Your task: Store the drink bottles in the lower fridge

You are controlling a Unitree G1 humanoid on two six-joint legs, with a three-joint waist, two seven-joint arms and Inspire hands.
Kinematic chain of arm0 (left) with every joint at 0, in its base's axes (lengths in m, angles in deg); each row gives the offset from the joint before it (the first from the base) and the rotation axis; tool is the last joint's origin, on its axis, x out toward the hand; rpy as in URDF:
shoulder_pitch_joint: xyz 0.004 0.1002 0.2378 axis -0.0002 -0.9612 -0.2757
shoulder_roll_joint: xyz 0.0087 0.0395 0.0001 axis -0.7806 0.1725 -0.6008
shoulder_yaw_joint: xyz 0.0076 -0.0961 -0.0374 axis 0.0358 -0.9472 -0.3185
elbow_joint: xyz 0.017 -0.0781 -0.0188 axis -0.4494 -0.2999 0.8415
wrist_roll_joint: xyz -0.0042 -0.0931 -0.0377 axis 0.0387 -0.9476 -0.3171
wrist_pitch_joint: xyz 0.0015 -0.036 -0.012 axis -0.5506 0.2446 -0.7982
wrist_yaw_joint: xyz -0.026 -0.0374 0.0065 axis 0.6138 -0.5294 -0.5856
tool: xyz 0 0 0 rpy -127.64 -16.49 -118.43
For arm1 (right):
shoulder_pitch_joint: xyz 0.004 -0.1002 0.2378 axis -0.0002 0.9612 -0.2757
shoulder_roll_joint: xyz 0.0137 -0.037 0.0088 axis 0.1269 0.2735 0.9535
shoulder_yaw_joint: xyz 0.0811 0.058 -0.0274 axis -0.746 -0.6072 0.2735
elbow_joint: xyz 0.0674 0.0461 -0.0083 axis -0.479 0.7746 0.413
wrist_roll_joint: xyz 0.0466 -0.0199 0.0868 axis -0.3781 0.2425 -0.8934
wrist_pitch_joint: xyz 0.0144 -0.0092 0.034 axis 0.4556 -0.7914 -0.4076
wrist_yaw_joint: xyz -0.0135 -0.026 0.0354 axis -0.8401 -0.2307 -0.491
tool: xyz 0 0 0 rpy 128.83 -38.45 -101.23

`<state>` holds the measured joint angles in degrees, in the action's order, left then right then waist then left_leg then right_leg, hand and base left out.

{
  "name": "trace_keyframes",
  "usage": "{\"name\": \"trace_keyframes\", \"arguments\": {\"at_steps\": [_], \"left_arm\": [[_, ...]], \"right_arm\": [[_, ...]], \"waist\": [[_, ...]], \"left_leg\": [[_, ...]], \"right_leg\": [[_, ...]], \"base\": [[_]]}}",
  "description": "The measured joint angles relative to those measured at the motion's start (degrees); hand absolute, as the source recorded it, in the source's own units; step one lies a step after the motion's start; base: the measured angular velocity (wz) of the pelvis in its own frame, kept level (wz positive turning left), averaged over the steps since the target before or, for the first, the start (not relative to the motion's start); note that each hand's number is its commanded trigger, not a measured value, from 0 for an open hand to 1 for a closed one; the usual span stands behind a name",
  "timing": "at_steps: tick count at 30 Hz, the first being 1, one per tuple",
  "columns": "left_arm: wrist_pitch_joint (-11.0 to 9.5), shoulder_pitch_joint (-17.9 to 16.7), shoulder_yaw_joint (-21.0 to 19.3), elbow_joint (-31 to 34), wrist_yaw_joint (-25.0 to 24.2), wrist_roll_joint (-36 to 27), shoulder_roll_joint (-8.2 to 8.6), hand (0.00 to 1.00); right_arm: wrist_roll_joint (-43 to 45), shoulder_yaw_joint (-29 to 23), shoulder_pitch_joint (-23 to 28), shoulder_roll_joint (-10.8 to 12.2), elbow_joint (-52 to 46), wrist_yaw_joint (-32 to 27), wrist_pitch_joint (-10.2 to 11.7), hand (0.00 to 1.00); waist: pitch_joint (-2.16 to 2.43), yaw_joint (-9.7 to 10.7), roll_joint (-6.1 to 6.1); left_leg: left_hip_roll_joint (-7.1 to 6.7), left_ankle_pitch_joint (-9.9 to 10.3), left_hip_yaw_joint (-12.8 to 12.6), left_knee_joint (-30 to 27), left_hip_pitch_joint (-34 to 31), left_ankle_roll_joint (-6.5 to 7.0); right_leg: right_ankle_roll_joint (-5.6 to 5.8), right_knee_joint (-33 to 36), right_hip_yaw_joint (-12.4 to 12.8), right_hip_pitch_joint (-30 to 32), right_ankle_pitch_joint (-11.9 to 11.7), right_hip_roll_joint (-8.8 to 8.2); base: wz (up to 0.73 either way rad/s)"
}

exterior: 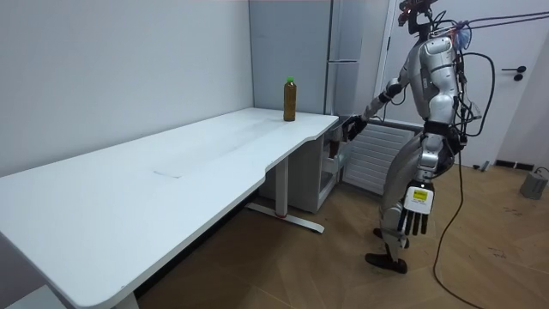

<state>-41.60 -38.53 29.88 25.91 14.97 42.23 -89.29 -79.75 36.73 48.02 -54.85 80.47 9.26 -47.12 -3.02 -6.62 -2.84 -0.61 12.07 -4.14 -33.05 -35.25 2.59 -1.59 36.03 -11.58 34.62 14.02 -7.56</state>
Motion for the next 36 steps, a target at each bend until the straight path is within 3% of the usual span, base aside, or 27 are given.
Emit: {"name": "trace_keyframes", "arguments": {"at_steps": [9, 15, 16, 17, 20, 22, 24, 29, 33, 36], "left_arm": [[-0.3, 0.2, -2.4, -0.2, -1.3, 0.0, -0.07, 0.00], [-0.3, -1.3, -6.6, -0.1, -1.4, -0.1, 0.00, 0.00], [-0.4, -1.7, -7.7, -0.1, -1.4, -0.3, 0.00, 0.00], [-0.5, -2.3, -8.9, -0.2, -1.4, -0.5, 0.12, 0.00], [-0.7, -3.7, -10.8, -0.1, -1.4, -0.3, 0.48, 0.00], [-1.7, -5.4, -11.4, -0.1, -1.4, 0.0, 0.78, 0.00], [-1.8, -6.6, -12.9, 0.3, -1.3, -0.3, 1.64, 0.00], [-2.8, -7.8, -13.4, 0.8, -1.0, 0.0, 3.90, 0.00], [-4.8, -8.7, -13.4, 1.6, -0.1, 0.0, 4.66, 0.00], [-5.9, -8.7, -13.6, 2.0, 0.2, 0.1, 5.22, 0.00]], "right_arm": [[1.0, 0.0, 0.7, -0.2, 0.1, 0.7, -0.7, 0.00], [7.0, -1.7, 5.8, -0.2, -0.3, 3.5, -0.7, 0.00], [9.1, -2.5, 7.6, -0.1, -1.3, 4.0, -0.7, 0.00], [10.8, -2.8, 9.6, 0.0, -1.6, 4.8, -0.6, 0.00], [13.9, -2.8, 13.6, 0.6, -1.3, 6.3, -0.4, 0.00], [17.1, -2.8, 19.1, 2.7, -2.9, 7.6, -0.3, 0.00], [19.8, -2.8, 23.2, 4.2, -4.8, 8.9, -0.4, 0.00], [30.7, -2.7, 30.8, 10.2, -6.2, 10.1, 0.1, 0.00], [40.3, -1.5, 34.4, 12.8, -7.0, 9.8, 0.5, 0.00], [45.3, -1.1, 36.3, 14.2, -7.1, 9.4, 2.0, 0.00]], "waist": [[0.22, 0.2, 0.33], [0.79, 0.5, 0.63], [1.05, 0.7, 0.57], [1.65, 0.8, 0.52], [2.33, 1.0, 0.41], [2.88, 1.7, 0.03], [3.01, 2.1, -0.09], [3.02, 3.8, -0.16], [3.00, 4.7, 0.01], [2.88, 5.0, 0.08]], "left_leg": [[-0.02, -0.6, -0.6, 2.8, 3.1, 0.46], [0.28, -0.7, -0.8, 6.1, 8.7, 0.49], [0.21, -0.8, -0.7, 7.1, 10.1, 0.49], [0.20, -0.8, -0.9, 8.3, 11.8, 0.47], [0.25, -0.8, -1.1, 10.8, 16.0, 0.42], [0.48, -0.9, -1.3, 12.9, 19.7, 0.30], [0.62, -0.7, -1.4, 13.9, 22.0, 0.11], [0.87, -0.5, -1.8, 16.8, 27.2, -0.29], [0.87, -0.3, -2.1, 18.5, 30.1, -0.49], [0.84, -0.3, -2.0, 19.5, 31.5, -0.50]], "right_leg": [[0.47, -3.1, 0.3, -2.9, -1.4, 0.61], [1.02, -7.7, -0.1, -9.0, -2.2, 1.56], [1.11, -8.7, -0.1, -10.5, -2.3, 1.62], [1.24, -9.9, -0.1, -12.1, -2.5, 1.74], [1.56, -12.8, 0.0, -16.2, -2.9, 2.36], [1.74, -15.8, 0.0, -20.3, -3.4, 3.07], [1.87, -17.6, 0.2, -22.9, -3.7, 3.49], [1.96, -21.7, 0.0, -28.5, -4.2, 4.19], [2.10, -22.4, 0.8, -30.8, -4.2, 4.51], [2.14, -22.6, 0.7, -31.9, -4.0, 4.51]], "base": [[-0.04], [-0.02], [0.00], [-0.03], [-0.07], [-0.06], [-0.07], [-0.04], [-0.07], [-0.02]]}}
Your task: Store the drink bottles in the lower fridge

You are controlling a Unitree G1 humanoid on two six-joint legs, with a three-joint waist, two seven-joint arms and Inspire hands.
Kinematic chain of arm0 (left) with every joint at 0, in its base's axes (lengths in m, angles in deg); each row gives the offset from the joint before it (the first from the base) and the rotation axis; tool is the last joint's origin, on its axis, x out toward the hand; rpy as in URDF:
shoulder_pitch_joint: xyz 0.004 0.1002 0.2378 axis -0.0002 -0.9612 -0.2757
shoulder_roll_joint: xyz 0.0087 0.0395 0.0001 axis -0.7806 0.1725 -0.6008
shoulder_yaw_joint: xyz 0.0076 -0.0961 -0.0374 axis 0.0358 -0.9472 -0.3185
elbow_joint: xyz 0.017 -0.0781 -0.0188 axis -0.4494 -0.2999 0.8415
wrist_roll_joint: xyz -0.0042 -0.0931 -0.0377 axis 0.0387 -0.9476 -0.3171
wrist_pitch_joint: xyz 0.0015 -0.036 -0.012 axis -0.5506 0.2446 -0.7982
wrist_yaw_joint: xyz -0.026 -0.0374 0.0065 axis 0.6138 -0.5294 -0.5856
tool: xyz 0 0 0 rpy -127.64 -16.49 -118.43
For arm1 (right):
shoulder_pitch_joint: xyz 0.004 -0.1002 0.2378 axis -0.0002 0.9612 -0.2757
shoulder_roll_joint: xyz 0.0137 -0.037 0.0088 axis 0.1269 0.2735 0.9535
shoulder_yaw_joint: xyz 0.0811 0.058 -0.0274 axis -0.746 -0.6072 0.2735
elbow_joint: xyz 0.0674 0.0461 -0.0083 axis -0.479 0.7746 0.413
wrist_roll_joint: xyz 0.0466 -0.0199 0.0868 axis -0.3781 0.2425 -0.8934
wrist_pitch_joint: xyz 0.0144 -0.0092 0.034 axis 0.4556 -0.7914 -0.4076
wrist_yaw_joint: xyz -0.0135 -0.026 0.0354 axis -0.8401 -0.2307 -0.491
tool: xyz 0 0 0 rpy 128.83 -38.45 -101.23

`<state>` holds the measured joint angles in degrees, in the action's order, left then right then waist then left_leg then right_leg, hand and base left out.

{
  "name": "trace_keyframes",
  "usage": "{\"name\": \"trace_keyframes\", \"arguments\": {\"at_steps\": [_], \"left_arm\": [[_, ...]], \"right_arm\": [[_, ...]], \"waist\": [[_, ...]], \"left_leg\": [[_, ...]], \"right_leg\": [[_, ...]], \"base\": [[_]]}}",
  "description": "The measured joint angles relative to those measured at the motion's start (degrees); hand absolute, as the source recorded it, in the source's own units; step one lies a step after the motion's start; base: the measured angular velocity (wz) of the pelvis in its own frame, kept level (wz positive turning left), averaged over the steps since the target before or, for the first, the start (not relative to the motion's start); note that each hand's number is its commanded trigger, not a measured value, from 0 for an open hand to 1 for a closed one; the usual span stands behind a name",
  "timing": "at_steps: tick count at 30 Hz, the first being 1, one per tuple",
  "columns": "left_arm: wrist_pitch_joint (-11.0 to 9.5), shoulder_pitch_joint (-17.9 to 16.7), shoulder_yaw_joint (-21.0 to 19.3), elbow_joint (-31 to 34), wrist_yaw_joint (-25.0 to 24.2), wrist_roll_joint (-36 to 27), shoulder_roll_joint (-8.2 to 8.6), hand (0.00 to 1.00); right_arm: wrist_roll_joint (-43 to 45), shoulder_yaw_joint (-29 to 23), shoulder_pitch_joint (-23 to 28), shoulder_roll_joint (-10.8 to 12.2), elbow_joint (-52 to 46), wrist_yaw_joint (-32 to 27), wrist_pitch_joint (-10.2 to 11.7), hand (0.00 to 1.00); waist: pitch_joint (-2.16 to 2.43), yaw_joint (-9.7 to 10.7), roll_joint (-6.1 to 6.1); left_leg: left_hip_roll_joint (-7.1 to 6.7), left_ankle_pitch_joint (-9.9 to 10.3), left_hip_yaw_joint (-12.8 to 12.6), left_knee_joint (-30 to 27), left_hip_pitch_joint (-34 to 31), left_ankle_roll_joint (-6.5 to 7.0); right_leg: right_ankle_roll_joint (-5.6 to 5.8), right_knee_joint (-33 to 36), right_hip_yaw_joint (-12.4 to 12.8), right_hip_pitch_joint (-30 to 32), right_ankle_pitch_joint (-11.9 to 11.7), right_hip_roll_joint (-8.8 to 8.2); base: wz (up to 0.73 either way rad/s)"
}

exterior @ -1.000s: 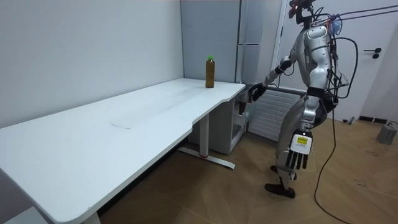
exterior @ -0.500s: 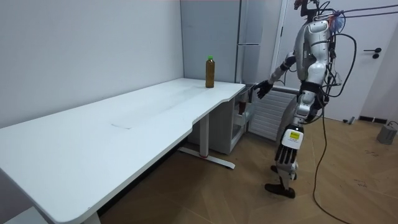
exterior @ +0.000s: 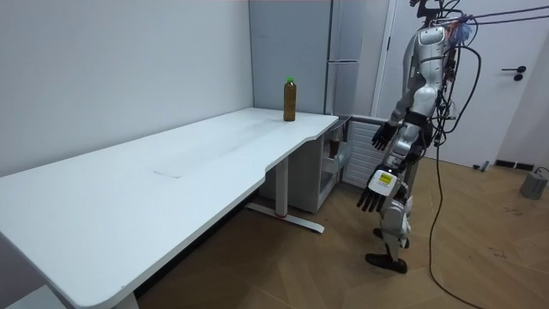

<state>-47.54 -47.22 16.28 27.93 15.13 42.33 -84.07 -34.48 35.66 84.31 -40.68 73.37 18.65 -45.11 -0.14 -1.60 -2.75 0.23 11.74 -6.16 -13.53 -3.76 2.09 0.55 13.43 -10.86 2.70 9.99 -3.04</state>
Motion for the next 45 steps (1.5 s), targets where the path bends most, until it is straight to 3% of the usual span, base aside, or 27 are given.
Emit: {"name": "trace_keyframes", "arguments": {"at_steps": [4, 9, 13, 20, 31, 35, 39, 45], "left_arm": [[-0.6, -1.5, -2.5, 0.0, 0.1, 0.0, 1.41, 0.00], [-0.5, -5.2, -6.8, 0.0, 0.1, 0.0, 1.67, 0.00], [-0.3, -6.7, -10.6, -0.1, 1.4, 0.0, 3.35, 0.00], [0.3, -6.6, -11.2, -1.7, 1.4, 0.0, 3.98, 0.00], [0.6, -6.6, -11.4, -1.6, 3.5, -0.2, 4.07, 0.00], [1.0, -5.0, -11.9, -1.5, 4.9, -6.5, 4.08, 0.00], [1.0, -4.4, -15.5, -0.5, 6.0, -13.1, 4.13, 0.00], [0.2, -5.9, -20.0, 8.6, 11.1, -18.8, 4.27, 0.00]], "right_arm": [[4.2, 0.0, 2.8, 1.3, 0.2, -0.1, 1.2, 0.00], [6.4, -0.2, 4.8, 3.4, 1.9, -0.7, 1.1, 0.00], [7.2, -1.8, 6.6, 4.9, 3.6, -1.3, 1.2, 0.00], [15.3, -2.5, 6.4, 5.6, 6.6, -2.0, 1.0, 0.00], [17.4, -2.8, 6.4, 5.8, 6.7, -2.0, 0.9, 0.00], [17.5, -2.7, 6.2, 5.8, 6.7, -2.0, 0.6, 0.00], [17.5, -2.8, 6.3, 5.8, 6.7, -2.3, 0.7, 0.00], [17.9, -4.0, 6.5, 5.8, 6.5, -3.7, 1.1, 0.00]], "waist": [[-0.32, -0.1, 0.20], [-0.18, -0.1, 0.15], [-0.22, 0.0, 0.92], [-0.30, 0.0, 1.69], [0.04, 0.1, 2.32], [0.08, 0.0, 2.43], [0.04, -0.4, 2.82], [-0.14, -0.5, 3.68]], "left_leg": [[-0.04, 0.1, 0.0, 1.4, 3.0, -0.19], [-0.08, 0.3, 0.2, 1.9, 5.3, -0.56], [-0.06, 0.4, 0.6, 2.1, 5.9, -0.65], [-0.09, 0.7, 0.7, 2.2, 6.8, -0.82], [-0.13, 0.7, 1.1, 1.7, 6.9, -0.84], [-0.11, 0.7, 1.1, 1.8, 6.9, -0.86], [-0.08, 0.7, 1.3, 1.8, 7.1, -0.96], [-0.08, 0.8, 1.5, 2.7, 8.1, -1.07]], "right_leg": [[0.04, -2.1, 0.0, -3.4, 0.1, 0.29], [0.02, -3.7, -0.1, -5.8, 0.1, 0.70], [0.02, -3.7, -0.2, -6.3, 0.1, 0.76], [-0.09, -3.9, -0.2, -7.6, 0.2, 0.95], [-0.23, -3.7, -0.6, -7.7, 0.5, 0.92], [-0.23, -3.9, -0.4, -7.8, 0.5, 0.96], [-0.23, -4.0, -0.4, -8.4, 0.5, 1.04], [-0.24, -4.7, -0.5, -9.2, 0.5, 1.17]], "base": [[0.01], [0.00], [0.03], [0.01], [0.01], [0.00], [0.01], [0.01]]}}
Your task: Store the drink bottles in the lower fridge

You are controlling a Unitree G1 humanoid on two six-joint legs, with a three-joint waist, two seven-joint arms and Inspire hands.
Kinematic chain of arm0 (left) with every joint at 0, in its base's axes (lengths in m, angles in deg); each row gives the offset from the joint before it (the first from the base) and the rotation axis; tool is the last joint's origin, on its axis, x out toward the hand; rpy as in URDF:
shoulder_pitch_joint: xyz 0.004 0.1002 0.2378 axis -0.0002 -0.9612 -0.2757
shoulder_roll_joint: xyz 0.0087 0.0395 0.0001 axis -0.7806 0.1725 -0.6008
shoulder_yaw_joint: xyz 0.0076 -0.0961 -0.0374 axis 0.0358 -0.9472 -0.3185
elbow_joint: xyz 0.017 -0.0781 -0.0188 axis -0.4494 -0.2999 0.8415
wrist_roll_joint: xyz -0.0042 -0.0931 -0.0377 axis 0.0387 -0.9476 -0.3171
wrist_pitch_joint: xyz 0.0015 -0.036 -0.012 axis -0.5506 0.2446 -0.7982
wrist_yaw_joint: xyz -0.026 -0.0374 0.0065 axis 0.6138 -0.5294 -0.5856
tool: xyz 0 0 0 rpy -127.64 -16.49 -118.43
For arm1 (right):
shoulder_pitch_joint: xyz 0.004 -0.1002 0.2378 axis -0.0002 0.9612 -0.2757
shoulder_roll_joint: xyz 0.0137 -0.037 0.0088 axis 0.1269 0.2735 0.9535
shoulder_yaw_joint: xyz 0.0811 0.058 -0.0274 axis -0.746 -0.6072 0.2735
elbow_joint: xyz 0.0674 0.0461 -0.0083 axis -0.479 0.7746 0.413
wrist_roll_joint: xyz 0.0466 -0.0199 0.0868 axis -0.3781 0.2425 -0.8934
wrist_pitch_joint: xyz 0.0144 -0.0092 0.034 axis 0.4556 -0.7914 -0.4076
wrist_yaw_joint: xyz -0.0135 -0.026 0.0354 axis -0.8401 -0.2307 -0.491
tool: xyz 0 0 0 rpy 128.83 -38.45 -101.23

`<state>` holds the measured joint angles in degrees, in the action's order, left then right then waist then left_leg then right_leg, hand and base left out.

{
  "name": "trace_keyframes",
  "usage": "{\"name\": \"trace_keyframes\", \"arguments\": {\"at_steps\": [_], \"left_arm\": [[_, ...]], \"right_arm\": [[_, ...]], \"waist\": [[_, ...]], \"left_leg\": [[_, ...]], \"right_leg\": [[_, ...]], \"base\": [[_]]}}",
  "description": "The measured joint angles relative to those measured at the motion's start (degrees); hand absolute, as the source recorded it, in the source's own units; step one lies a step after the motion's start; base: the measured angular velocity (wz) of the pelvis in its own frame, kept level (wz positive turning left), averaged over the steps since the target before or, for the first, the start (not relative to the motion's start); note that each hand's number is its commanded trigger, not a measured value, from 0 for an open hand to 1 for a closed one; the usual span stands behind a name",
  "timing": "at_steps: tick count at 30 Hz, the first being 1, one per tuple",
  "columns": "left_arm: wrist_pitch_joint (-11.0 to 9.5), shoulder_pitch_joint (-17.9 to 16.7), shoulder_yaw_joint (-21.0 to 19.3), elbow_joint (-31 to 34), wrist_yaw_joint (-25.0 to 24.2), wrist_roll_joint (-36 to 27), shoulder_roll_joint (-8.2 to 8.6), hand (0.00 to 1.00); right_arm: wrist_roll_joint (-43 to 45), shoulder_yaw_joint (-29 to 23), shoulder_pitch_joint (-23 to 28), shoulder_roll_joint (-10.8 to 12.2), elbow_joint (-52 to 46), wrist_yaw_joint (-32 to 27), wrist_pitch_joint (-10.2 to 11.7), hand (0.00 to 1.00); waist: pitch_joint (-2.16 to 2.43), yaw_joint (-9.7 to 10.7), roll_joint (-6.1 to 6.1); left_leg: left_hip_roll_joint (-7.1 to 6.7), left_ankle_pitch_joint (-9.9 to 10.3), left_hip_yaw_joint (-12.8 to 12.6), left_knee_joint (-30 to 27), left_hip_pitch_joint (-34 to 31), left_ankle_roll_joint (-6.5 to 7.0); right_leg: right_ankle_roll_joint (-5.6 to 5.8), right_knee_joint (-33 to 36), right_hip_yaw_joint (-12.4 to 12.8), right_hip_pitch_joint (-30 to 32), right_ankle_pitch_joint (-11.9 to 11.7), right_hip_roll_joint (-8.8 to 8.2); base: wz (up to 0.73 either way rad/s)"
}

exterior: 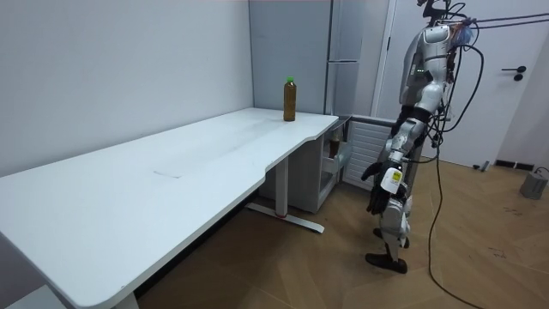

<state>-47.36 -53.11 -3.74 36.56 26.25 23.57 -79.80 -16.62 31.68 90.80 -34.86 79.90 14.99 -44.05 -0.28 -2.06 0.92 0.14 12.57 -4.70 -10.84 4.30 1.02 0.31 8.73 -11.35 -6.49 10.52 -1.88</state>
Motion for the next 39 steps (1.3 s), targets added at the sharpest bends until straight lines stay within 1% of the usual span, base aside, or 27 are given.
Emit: {"name": "trace_keyframes", "arguments": {"at_steps": [2, 4, 6, 7, 8, 9, 10, 12, 14, 15, 17, 18, 19, 21, 23, 24, 26, 28, 29, 30, 32, 35, 38, 39], "left_arm": [[-1.2, -0.3, 0.0, 3.2, 1.5, -0.7, -0.01, 0.00], [-1.3, -0.1, 0.0, 5.7, 2.7, -0.9, 0.00, 0.00], [-2.0, 0.4, -0.1, 7.7, 3.6, -0.9, 0.01, 0.00], [-2.3, 0.9, -0.2, 8.9, 4.3, -0.7, 0.03, 0.00], [-2.4, 1.0, -0.3, 11.3, 5.2, -0.6, 0.24, 0.00], [-2.6, 0.9, -0.3, 12.5, 5.6, -0.6, 0.36, 0.00], [-3.2, 1.0, -0.3, 14.2, 6.5, -0.3, 0.46, 0.00], [-3.5, 1.0, -0.6, 16.5, 7.9, 0.5, 0.45, 0.00], [-4.9, 1.0, -0.6, 18.1, 9.7, 3.6, 0.46, 0.00], [-5.1, 1.0, -0.6, 18.5, 10.2, 4.1, 0.46, 0.00], [-5.7, 0.9, -0.4, 21.5, 11.9, 9.5, 0.47, 0.00], [-5.9, 0.9, -0.3, 22.4, 12.3, 10.6, 0.47, 0.00], [-6.3, 1.0, -0.1, 24.0, 12.6, 13.3, 0.44, 0.00], [-7.1, 0.9, 0.1, 26.5, 12.8, 16.7, 0.44, 0.00], [-7.2, 0.8, 0.2, 31.7, 12.9, 19.0, 0.44, 0.00], [-7.2, 0.8, 0.2, 33.0, 12.9, 19.7, 0.44, 0.00], [-7.2, 1.0, 0.2, 38.4, 12.7, 21.8, 0.44, 0.00], [-7.8, 1.6, 0.7, 40.2, 12.2, 22.9, 0.43, 0.00], [-7.9, 1.8, 1.2, 40.8, 11.8, 23.7, 0.43, 0.00], [-7.9, 1.9, 1.5, 41.1, 11.3, 24.1, 0.44, 0.00], [-7.9, 2.0, 2.8, 42.1, 10.1, 26.5, 0.51, 0.00], [-7.9, 2.0, 3.9, 44.0, 9.6, 27.4, 0.55, 0.00], [-7.7, 2.1, 4.9, 47.8, 8.7, 29.4, 0.54, 0.00], [-7.7, 2.7, 5.5, 48.7, 8.3, 29.5, 0.52, 0.00]], "right_arm": [[0.0, 0.0, -0.1, 0.0, 0.0, -0.3, 0.1, 0.00], [0.0, 0.1, -0.3, 0.0, -0.1, -0.3, 0.1, 0.00], [0.3, 0.0, -0.5, -0.1, -0.1, -0.1, 0.1, 0.00], [0.4, 0.0, -0.4, 0.0, -0.1, 0.0, 0.2, 0.00], [0.7, 0.0, -0.3, 0.0, -0.1, 0.2, 0.3, 0.00], [0.9, 0.0, -0.3, 0.0, -0.1, 0.3, 0.3, 0.00], [1.3, 0.0, -0.3, 0.0, -0.1, 0.5, 0.4, 0.00], [1.9, 0.0, -0.2, 0.0, -0.4, 0.7, 0.9, 0.00], [2.4, 0.0, 0.0, 0.0, -0.7, 1.0, 1.5, 0.00], [2.4, 0.0, 0.1, 0.0, -0.7, 1.0, 1.6, 0.00], [2.7, 0.0, 0.1, 0.1, -1.0, 1.0, 1.7, 0.00], [2.8, 0.0, 0.1, 0.1, -1.1, 1.0, 1.7, 0.00], [3.0, 0.0, 0.0, 0.1, -1.3, 1.2, 1.7, 0.00], [3.1, 0.0, -0.1, 0.2, -1.6, 1.6, 2.1, 0.00], [3.2, -0.1, -0.2, 0.2, -1.6, 2.2, 2.9, 0.00], [3.2, -0.1, -0.2, 0.2, -1.7, 2.3, 2.9, 0.00], [3.3, -0.2, -0.3, 0.2, -1.9, 3.1, 2.9, 0.00], [3.3, -0.3, -0.4, 0.3, -2.0, 3.7, 3.0, 0.00], [3.5, -0.5, -0.3, 0.3, -2.0, 3.8, 3.3, 0.00], [3.6, -0.6, -0.3, 0.3, -2.0, 4.0, 3.4, 0.00], [4.0, -0.6, -0.1, 0.2, -2.0, 4.2, 3.4, 0.00], [4.0, -0.6, -0.3, 0.2, -2.0, 4.3, 3.3, 0.00], [4.3, -1.0, -0.4, 0.2, -2.1, 4.9, 3.4, 0.00], [4.4, -1.0, -0.5, 0.2, -2.1, 5.0, 3.4, 0.00]], "waist": [[0.01, 0.0, 0.07], [0.13, -0.2, 0.04], [0.33, -0.6, 0.03], [0.24, -1.0, 0.09], [0.24, -1.3, -0.10], [0.34, -1.4, -0.06], [0.38, -1.4, -0.21], [0.38, -1.4, -0.42], [0.35, -1.4, -0.51], [0.35, -1.4, -0.49], [0.31, -1.2, -0.57], [0.32, -1.2, -0.58], [0.37, -1.2, -0.71], [0.32, -1.0, -0.81], [0.23, -0.7, -1.07], [0.20, -0.4, -1.11], [0.20, 0.2, -1.13], [0.18, 0.3, -1.03], [0.25, 0.5, -0.84], [0.27, 0.6, -0.83], [0.13, 1.0, -0.74], [0.11, 1.7, -0.77], [0.11, 2.2, -0.73], [0.10, 2.3, -0.72]], "left_leg": [[-0.01, 0.0, 0.0, -0.1, 0.0, 0.00], [-0.02, 0.0, 0.0, -0.5, -0.1, 0.00], [-0.02, 0.0, 0.0, -0.4, 0.0, 0.00], [-0.02, 0.0, 0.0, -0.3, 0.2, 0.00], [-0.02, 0.0, 0.0, -0.3, 0.4, 0.00], [-0.02, 0.0, 0.0, -0.2, 0.4, 0.00], [-0.01, 0.0, 0.0, -0.1, 0.4, 0.00], [-0.02, 0.0, 0.0, -0.1, 0.5, 0.00], [-0.02, 0.0, 0.0, -0.1, 0.8, 0.00], [-0.02, 0.0, 0.0, 0.0, 0.9, 0.00], [-0.01, 0.0, 0.1, 0.0, 0.8, 0.00], [-0.02, 0.0, 0.2, -0.1, 0.6, 0.00], [-0.06, 0.0, 0.4, 0.0, 0.4, 0.00], [-0.09, 0.0, 0.7, 0.0, 0.4, 0.00], [-0.18, 0.0, 1.2, -0.4, 0.2, -0.01], [-0.23, 0.0, 1.5, -0.5, 0.2, -0.01], [-0.28, 0.0, 1.7, -0.5, 0.3, -0.01], [-0.30, 0.0, 1.6, -0.4, 0.5, 0.00], [-0.30, 0.0, 1.5, -0.3, 0.6, 0.00], [-0.29, 0.0, 1.5, -0.2, 0.6, 0.00], [-0.25, 0.0, 1.5, -0.1, 0.8, 0.00], [-0.24, 0.0, 1.5, 0.1, 0.3, -0.01], [-0.17, 0.0, 1.4, -0.1, 0.3, -0.01], [-0.04, 0.0, 1.2, -0.1, 0.3, -0.01]], "right_leg": [[0.00, 0.0, 0.0, 0.0, 0.0, 0.00], [0.00, 0.0, -0.2, 0.1, 0.0, -0.02], [0.00, 0.0, -0.1, 0.0, 0.0, -0.02], [0.01, 0.0, 0.1, -0.3, 0.0, 0.00], [0.01, 0.0, 0.1, -0.4, 0.0, 0.00], [0.02, 0.0, 0.2, -0.4, 0.0, 0.00], [0.02, 0.0, 0.1, -0.3, 0.0, 0.00], [0.02, 0.0, 0.1, -0.4, 0.0, 0.01], [0.02, 0.0, 0.2, -0.5, 0.0, 0.03], [0.02, 0.0, 0.1, -0.5, 0.0, 0.02], [0.02, 0.1, 0.0, -0.4, 0.0, 0.02], [0.02, 0.2, -0.1, -0.4, 0.0, 0.02], [0.02, 0.2, -0.4, -0.5, 0.0, -0.03], [0.01, 0.0, -0.5, -0.6, 0.0, -0.03], [0.01, -0.1, -0.8, -0.7, 0.0, -0.05], [0.01, -0.2, -1.0, -0.9, 0.0, -0.07], [0.02, -0.2, -1.1, -1.1, 0.0, -0.09], [0.02, -0.2, -1.0, -1.4, 0.0, -0.08], [0.02, -0.2, -0.9, -1.5, 0.0, -0.07], [0.03, -0.2, -0.9, -1.5, 0.0, -0.07], [0.02, -0.1, -0.9, -1.4, 0.0, -0.02], [0.03, -0.1, -1.0, -1.2, 0.0, -0.01], [0.02, 0.0, -0.9, -0.9, 0.0, -0.01], [0.01, 0.0, -0.9, -0.8, 0.0, 0.00]], "base": [[0.00], [0.00], [0.00], [0.00], [0.00], [0.00], [0.00], [0.00], [0.00], [0.00], [0.00], [0.07], [0.08], [0.08], [0.11], [0.15], [0.06], [-0.04], [-0.03], [-0.04], [0.00], [0.00], [-0.02], [-0.09]]}}
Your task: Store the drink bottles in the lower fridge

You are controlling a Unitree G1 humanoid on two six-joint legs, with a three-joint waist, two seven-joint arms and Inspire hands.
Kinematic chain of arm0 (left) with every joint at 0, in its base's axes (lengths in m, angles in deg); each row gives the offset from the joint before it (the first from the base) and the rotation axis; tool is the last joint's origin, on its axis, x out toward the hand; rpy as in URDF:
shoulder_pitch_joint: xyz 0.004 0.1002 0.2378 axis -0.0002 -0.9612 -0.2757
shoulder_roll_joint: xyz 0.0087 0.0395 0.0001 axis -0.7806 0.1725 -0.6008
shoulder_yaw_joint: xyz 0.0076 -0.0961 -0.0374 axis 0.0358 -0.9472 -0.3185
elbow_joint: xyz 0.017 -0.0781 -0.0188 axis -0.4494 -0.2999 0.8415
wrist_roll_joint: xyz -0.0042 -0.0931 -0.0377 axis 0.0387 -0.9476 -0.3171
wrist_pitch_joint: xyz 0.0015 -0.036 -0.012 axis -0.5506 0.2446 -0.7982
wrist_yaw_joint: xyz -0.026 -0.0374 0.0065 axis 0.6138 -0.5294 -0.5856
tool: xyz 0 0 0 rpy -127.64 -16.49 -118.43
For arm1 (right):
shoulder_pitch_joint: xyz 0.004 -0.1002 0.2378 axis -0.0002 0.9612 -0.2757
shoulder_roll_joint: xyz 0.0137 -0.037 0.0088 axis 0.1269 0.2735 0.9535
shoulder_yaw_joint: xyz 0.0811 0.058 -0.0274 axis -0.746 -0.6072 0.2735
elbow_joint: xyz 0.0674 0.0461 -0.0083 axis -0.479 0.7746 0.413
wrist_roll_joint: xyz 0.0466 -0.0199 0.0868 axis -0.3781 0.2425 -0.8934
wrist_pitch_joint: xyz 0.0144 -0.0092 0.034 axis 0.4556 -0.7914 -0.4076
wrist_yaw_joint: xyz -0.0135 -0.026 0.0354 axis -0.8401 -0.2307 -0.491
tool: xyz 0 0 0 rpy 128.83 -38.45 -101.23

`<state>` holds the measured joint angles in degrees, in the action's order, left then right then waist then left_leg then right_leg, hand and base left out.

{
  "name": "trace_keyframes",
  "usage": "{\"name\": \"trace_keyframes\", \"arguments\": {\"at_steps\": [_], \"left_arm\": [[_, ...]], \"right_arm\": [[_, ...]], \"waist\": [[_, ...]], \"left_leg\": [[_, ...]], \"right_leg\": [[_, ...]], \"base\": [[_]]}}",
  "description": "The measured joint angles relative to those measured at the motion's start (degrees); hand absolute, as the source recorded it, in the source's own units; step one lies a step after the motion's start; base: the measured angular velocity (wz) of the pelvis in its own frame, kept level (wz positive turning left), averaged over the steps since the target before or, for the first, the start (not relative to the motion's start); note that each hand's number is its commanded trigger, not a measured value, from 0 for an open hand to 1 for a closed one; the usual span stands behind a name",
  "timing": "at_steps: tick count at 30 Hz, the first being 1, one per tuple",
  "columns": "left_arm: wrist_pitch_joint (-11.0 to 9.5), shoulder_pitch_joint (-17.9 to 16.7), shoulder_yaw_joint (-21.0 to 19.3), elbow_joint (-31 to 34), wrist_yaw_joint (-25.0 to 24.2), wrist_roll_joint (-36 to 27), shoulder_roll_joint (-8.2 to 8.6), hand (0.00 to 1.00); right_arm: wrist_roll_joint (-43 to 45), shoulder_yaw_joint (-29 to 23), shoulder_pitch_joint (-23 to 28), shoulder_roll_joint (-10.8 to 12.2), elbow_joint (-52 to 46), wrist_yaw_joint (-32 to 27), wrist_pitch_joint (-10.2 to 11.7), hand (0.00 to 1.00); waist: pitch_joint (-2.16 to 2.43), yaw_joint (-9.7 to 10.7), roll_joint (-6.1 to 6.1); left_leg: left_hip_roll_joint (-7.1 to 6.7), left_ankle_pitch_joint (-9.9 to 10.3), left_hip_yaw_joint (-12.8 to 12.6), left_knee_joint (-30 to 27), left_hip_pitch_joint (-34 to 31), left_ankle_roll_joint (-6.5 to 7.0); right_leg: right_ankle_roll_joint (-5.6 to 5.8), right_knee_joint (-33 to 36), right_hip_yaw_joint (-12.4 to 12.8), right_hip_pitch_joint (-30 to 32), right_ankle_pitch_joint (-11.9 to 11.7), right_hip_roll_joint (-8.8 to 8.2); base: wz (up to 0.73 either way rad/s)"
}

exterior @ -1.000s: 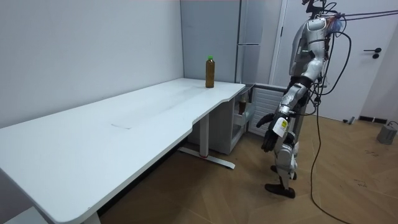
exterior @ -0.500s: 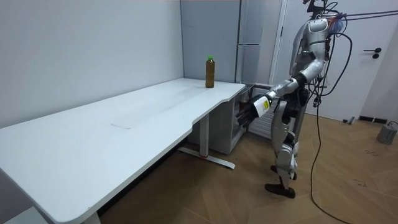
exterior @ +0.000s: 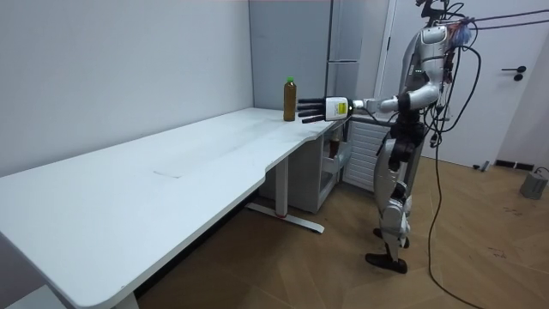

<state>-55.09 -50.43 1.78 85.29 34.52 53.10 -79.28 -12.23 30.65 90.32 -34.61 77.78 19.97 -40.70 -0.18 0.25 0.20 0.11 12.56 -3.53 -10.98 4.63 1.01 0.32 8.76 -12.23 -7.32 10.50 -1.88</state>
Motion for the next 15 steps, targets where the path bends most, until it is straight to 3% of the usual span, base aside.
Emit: {"name": "trace_keyframes", "arguments": {"at_steps": [3, 8, 15], "left_arm": [[0.0, 1.2, 2.0, 0.1, -0.8, -0.1, -0.01, 0.00], [0.2, 1.2, 6.1, 0.0, -3.7, 0.1, 0.15, 0.00], [0.8, 1.4, 7.4, -0.7, -7.2, 0.4, 0.16, 0.00]], "right_arm": [[0.0, 0.0, -0.2, -0.1, -0.2, -0.1, 0.1, 0.00], [-0.4, 0.0, -0.5, 0.1, -0.2, -0.2, 0.0, 0.00], [-2.7, -0.1, -0.7, 0.2, 0.7, -0.2, 0.0, 0.00]], "waist": [[0.04, 0.4, 0.10], [-0.28, 2.3, -0.02], [-0.31, 3.5, 0.18]], "left_leg": [[0.03, 0.0, -1.1, 0.1, 0.3, 0.00], [0.25, 0.0, -2.5, 0.7, 0.9, -0.02], [0.51, 0.0, -4.2, 1.3, 1.1, -0.03]], "right_leg": [[-0.03, 0.1, 0.8, 0.1, 0.0, 0.06], [-0.06, 0.1, 2.5, 0.3, 0.0, 0.35], [-0.11, 0.1, 4.3, 1.1, -0.3, 0.65]], "base": [[-0.14], [-0.12], [-0.14]]}}
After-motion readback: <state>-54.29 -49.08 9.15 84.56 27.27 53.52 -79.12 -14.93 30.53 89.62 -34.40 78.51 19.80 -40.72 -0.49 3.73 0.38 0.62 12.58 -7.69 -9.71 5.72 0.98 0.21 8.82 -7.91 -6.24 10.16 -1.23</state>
